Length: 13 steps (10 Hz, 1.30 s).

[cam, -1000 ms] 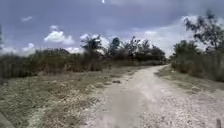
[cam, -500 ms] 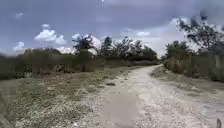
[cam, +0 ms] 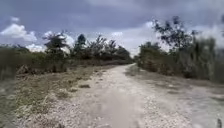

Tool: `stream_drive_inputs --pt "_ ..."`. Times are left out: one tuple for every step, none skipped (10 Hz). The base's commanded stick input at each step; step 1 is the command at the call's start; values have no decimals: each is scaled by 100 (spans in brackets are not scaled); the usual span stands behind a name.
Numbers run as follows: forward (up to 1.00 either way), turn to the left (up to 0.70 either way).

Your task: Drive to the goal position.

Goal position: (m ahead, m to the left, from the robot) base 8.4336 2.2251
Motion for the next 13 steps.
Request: stream_drive_inputs --pt "50 1" --pt "50 1" --pt "50 1" --pt "50 1" --pt "50 1" --pt "50 1" --pt "50 1" --pt "50 1" --pt "50 1" --pt "50 1" --pt "50 1" --pt "50 1" --pt "50 1"
